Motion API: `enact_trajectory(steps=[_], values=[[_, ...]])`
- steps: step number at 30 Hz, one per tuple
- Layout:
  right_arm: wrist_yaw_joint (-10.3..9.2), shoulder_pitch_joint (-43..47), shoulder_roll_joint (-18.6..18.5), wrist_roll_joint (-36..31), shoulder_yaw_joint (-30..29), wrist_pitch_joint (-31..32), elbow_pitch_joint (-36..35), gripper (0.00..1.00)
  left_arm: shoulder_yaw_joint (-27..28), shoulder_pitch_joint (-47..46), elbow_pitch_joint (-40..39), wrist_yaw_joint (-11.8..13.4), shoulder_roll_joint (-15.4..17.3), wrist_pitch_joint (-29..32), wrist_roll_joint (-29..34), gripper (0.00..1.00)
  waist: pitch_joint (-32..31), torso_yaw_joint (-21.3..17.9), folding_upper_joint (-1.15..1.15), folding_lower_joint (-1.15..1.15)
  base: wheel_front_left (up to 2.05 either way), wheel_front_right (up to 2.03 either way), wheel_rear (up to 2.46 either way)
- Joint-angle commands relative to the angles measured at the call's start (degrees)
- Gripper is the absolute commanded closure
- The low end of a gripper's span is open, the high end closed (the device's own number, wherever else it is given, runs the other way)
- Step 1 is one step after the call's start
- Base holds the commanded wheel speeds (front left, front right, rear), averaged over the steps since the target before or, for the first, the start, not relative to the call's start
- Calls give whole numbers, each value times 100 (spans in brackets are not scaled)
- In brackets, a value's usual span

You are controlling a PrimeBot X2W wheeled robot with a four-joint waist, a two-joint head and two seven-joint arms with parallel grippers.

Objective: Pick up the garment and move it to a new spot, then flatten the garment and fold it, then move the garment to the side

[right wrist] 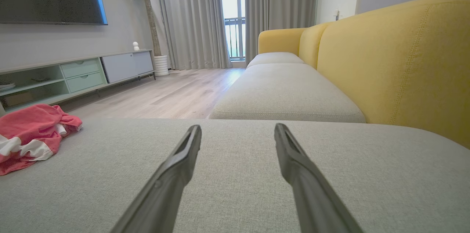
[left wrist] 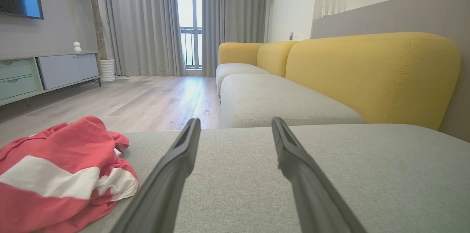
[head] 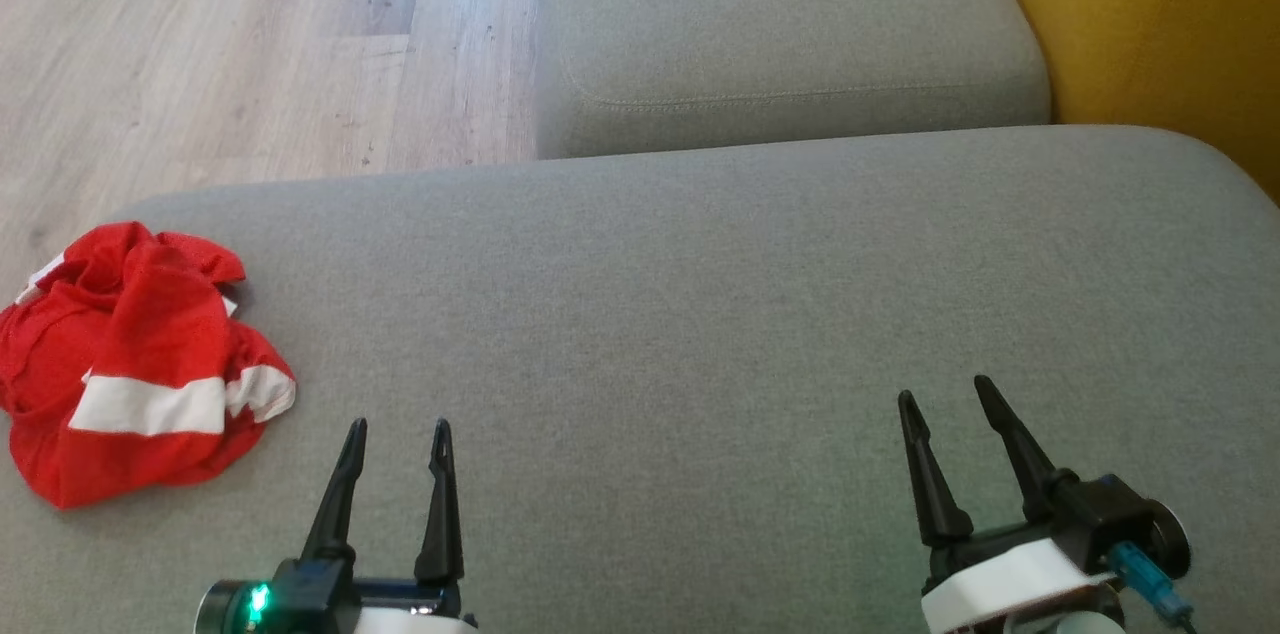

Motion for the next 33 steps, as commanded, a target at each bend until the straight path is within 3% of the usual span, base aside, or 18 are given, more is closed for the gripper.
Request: enact_trajectory(steps=[1, 15, 33], values=[[-4, -130, -41, -40, 161, -63, -134, 0, 198, -167, -133, 34, 20, -55, 15, 0, -16, -3, 0, 0, 0, 0, 0], [-4, -50, -41, -67, 102, -63, -59, 0, 164, -177, -10, 47, 20, -55, -24, 0, -30, 194, 0, 0, 0, 0, 0], [-4, -78, -41, 57, 192, -63, -101, 0, 525, -229, -127, 91, 20, -55, 160, 0, 277, 1855, 0, 0, 0, 0, 0]])
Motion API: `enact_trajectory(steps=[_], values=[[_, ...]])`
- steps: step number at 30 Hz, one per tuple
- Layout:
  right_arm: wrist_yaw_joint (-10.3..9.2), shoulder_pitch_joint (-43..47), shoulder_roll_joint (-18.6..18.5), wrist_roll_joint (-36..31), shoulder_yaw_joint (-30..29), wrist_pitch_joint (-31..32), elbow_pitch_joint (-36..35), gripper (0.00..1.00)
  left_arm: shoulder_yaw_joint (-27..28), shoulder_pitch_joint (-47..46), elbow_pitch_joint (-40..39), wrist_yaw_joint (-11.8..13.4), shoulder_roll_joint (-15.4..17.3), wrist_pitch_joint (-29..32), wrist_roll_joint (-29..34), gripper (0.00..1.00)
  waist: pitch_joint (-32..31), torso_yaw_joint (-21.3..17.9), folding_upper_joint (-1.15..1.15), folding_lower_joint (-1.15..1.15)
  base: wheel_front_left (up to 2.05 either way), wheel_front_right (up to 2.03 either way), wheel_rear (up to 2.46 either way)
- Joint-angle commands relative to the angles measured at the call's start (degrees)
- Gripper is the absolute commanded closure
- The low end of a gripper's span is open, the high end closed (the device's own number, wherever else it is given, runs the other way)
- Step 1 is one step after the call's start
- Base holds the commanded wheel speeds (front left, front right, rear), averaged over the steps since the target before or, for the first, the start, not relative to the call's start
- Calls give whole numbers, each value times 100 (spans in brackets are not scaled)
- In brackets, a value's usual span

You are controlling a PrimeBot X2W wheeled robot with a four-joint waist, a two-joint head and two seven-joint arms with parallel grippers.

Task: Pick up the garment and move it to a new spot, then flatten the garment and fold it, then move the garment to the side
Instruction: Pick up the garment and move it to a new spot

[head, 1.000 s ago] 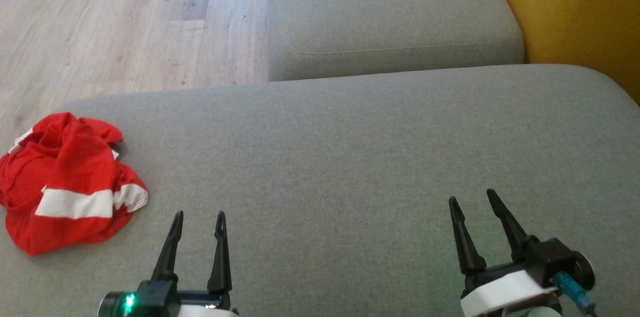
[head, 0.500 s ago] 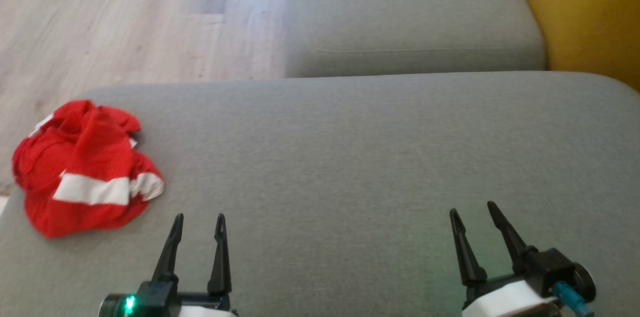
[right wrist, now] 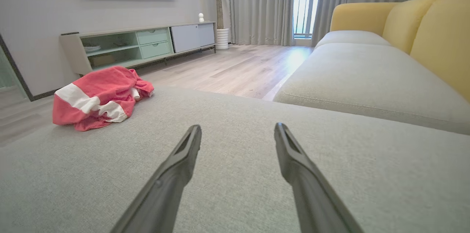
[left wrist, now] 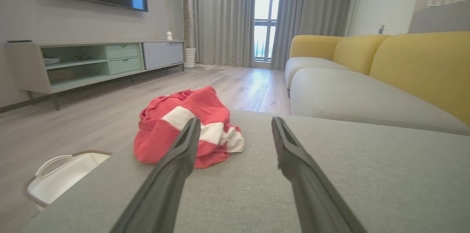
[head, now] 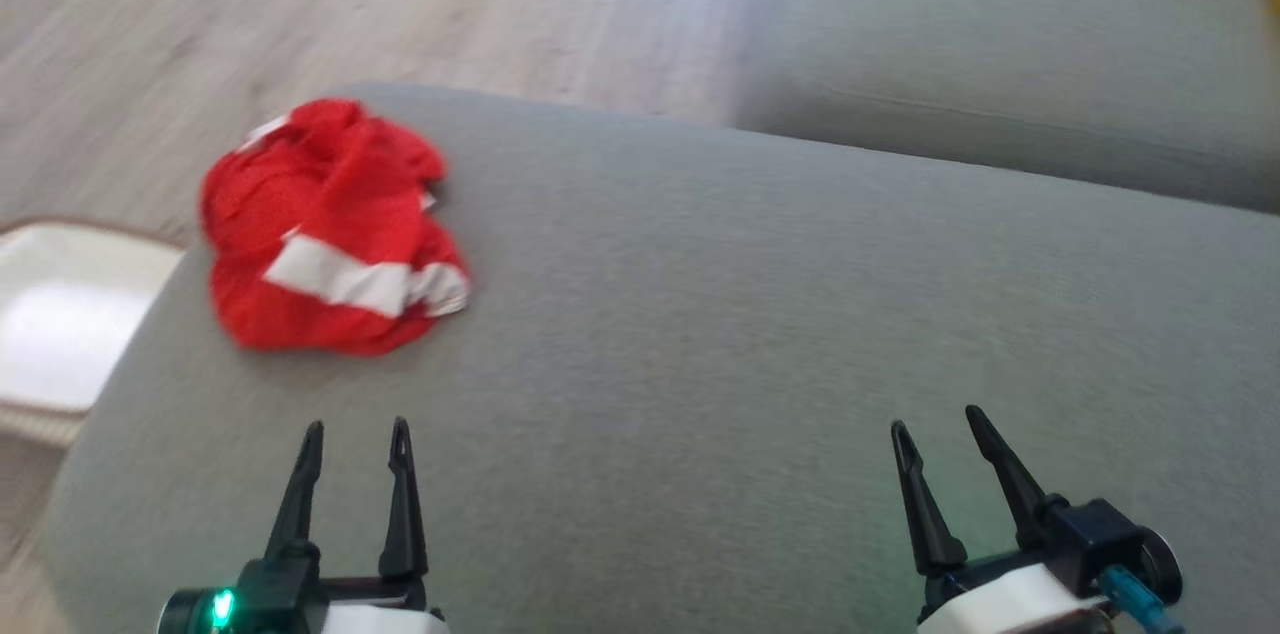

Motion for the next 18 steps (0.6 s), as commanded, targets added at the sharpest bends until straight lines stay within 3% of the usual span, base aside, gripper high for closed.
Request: enact_trajectory(steps=[1, 9, 18], values=[[-4, -288, -41, 35, 116, -63, -195, 0, 187, -237, -216, 21, 6, -55, 53, 0, 96, 353, 0, -1, 0, 0, 0], [-4, -334, -41, 6, 123, -63, -187, 0, 455, -212, -321, 93, 6, -55, 79, 0, 248, 1066, 0, -1, 0, 0, 0], [-4, -482, -56, -306, -27, -63, -202, 0, 770, -633, -538, 77, 144, -55, 258, 0, 688, 1183, 0, -1, 0, 0, 0]])
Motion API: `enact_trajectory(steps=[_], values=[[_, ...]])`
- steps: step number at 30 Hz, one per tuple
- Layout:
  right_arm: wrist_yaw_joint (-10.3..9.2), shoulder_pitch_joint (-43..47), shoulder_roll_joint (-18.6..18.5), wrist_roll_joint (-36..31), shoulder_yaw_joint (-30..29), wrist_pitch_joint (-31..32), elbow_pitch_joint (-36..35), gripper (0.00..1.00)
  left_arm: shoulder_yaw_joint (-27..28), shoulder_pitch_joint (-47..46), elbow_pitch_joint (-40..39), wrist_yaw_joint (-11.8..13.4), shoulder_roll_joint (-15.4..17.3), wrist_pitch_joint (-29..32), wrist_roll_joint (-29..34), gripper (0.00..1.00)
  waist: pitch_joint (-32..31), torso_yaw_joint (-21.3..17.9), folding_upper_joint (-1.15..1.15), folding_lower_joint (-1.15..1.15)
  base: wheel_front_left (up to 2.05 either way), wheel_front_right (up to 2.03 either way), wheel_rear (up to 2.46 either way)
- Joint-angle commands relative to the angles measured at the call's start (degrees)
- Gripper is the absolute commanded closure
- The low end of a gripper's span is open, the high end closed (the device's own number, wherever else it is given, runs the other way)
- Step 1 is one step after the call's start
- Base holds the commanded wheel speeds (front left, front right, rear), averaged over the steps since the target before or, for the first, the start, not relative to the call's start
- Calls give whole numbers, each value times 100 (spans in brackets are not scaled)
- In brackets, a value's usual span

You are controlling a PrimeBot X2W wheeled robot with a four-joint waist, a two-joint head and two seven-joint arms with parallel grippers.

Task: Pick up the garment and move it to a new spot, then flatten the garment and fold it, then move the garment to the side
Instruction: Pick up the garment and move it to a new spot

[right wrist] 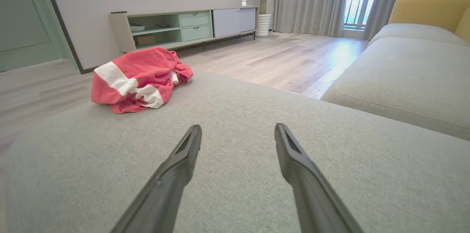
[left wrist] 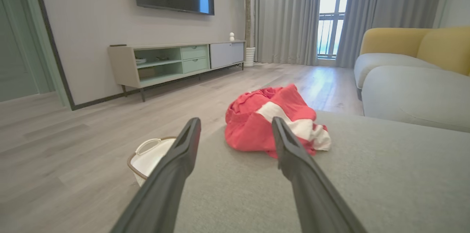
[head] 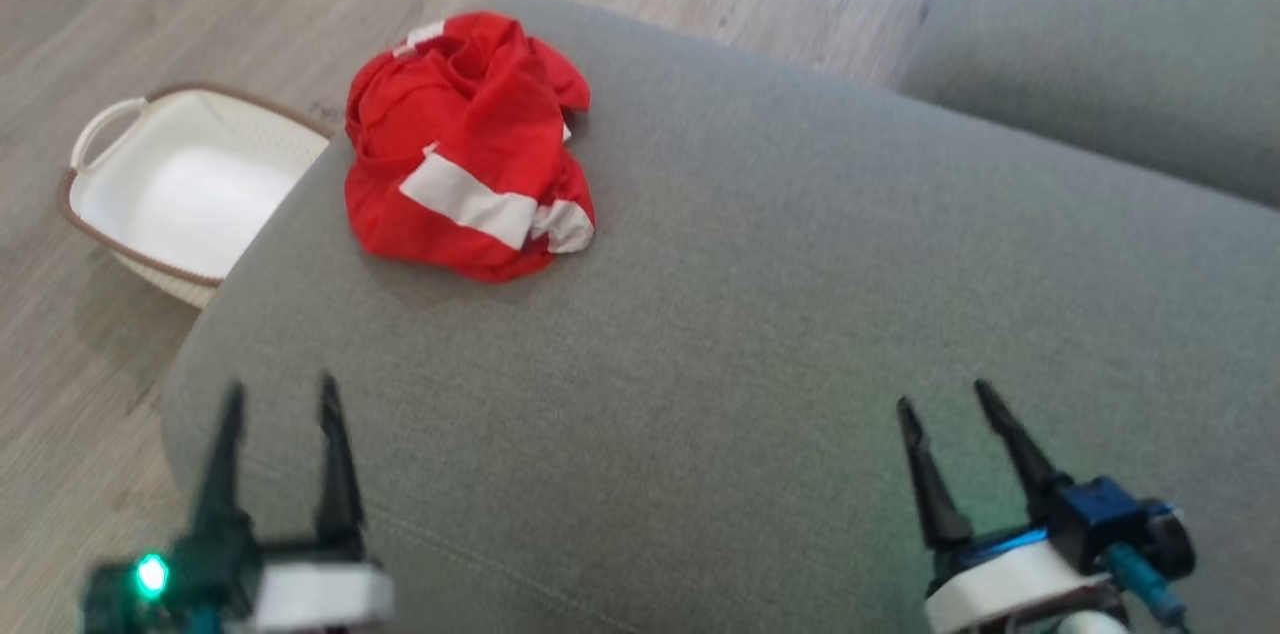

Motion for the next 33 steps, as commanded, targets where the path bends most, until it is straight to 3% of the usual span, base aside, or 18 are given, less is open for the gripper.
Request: enact_trajectory(steps=[1, 7, 12, 20, 27, 33], values=[[-4, -342, -87, -108, -6, -63, -220, 0, 301, -672, -338, 13, 134, -55, 46, 0, 282, -35, 0, 1, 0, 0, 0], [-4, -548, -503, -321, -186, -63, -369, 0, 487, -1837, -306, -182, 385, -55, 42, 0, 895, -144, 0, 1, 0, 0, 0], [-4, -757, -855, -416, -298, -63, -555, 0, 394, -3109, 594, -438, 636, 48, 33, 0, 1399, -233, 0, 1, 0, 0, 0], [-4, -1021, -1244, -516, -187, -63, -850, 0, 107, -4893, 2466, -857, 774, 1438, -327, 0, 1942, -366, 0, 1, 0, 0, 0], [-4, -1127, -1438, -531, -224, -63, -958, 0, -509, -5514, 3501, -995, 937, 2300, -694, 0, 2120, -471, 0, 1, 0, 0, 0], [-4, -1165, -1514, -539, -291, -63, -1024, 0, -988, -5843, 4115, -1000, 1259, 2199, -953, 0, 2305, -544, 0, 1, 0, 0, 0]])
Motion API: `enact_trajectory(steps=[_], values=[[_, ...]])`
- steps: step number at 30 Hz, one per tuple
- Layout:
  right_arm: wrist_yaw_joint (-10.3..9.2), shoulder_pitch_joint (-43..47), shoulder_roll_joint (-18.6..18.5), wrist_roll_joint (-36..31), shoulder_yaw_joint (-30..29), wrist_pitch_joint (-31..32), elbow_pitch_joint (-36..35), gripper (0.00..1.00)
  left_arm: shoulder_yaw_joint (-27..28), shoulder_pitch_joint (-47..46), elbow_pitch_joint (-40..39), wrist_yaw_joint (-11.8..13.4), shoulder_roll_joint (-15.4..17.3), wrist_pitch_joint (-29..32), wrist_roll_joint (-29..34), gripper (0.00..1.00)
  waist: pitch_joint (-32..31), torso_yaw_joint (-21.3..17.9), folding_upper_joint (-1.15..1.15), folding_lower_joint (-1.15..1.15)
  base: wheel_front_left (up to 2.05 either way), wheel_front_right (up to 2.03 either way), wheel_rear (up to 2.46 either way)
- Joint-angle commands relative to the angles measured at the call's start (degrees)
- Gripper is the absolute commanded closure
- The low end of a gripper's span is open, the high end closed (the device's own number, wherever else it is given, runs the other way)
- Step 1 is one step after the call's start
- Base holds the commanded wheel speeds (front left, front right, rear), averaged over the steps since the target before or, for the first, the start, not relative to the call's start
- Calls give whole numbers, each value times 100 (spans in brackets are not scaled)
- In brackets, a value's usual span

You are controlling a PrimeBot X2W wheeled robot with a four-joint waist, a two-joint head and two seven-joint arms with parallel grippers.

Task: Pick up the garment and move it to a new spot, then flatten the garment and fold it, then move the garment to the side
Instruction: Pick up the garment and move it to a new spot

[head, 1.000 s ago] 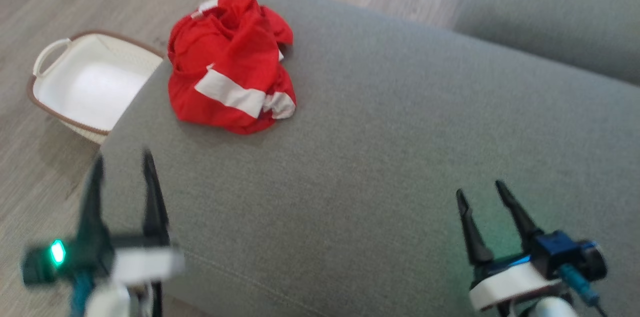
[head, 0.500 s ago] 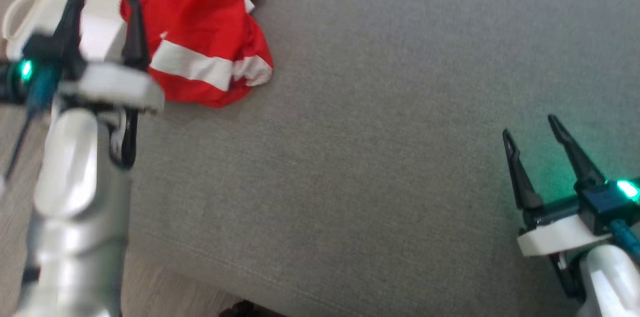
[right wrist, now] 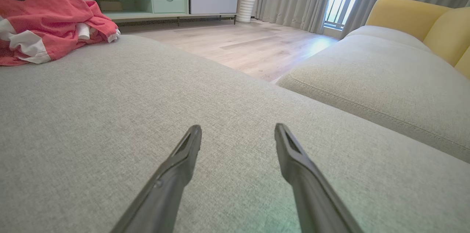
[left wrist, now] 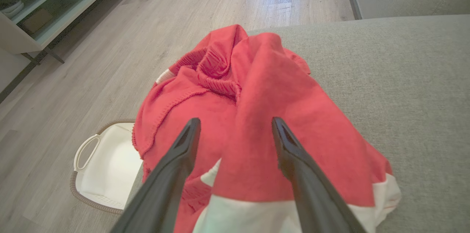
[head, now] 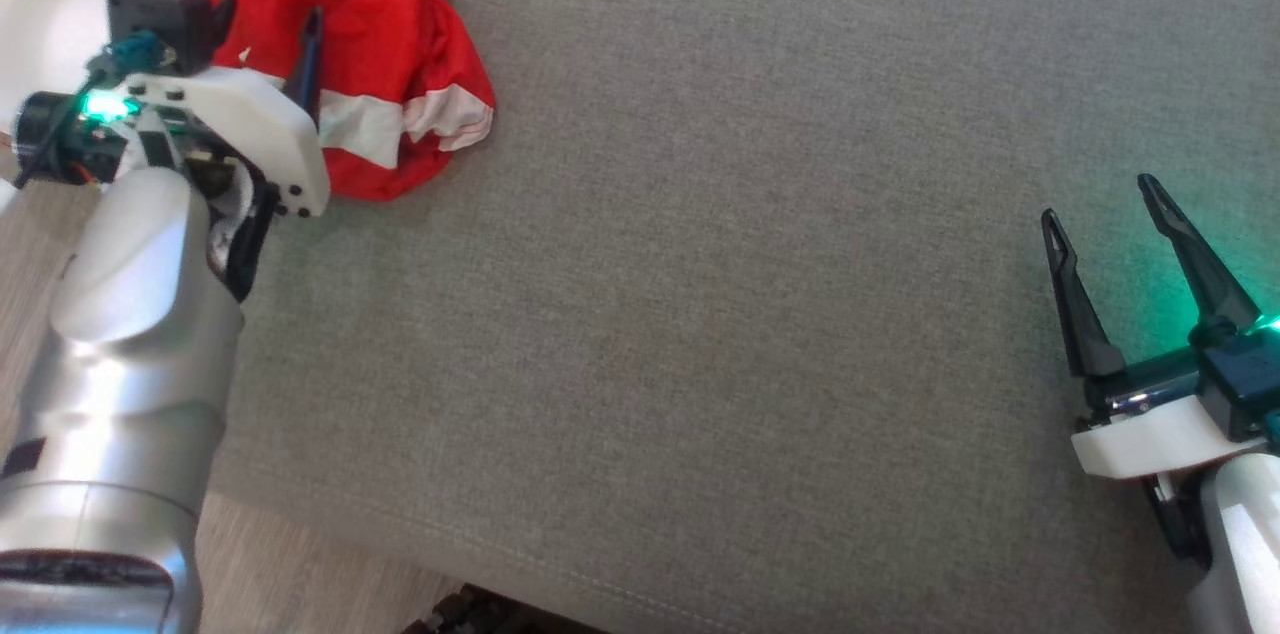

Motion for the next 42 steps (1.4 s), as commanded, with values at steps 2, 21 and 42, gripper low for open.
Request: enact_trajectory(steps=[2, 21, 42], values=[[-4, -40, -51, -29, 100, -62, -189, 0, 41, -288, 13, 13, 346, -145, -78, 0, 50, -25, 0, -1, 0, 0, 0], [-4, -69, 516, 44, 201, -62, 52, 0, -1371, -870, -238, 11, 734, -1220, -1174, 100, -858, -296, 0, -1, 0, 0, 0], [-4, 401, 1369, 215, 126, -62, 64, 0, -1912, -651, -2786, 214, 1445, -728, -1518, 100, -2523, -2540, 0, -1, 0, 0, 0]])
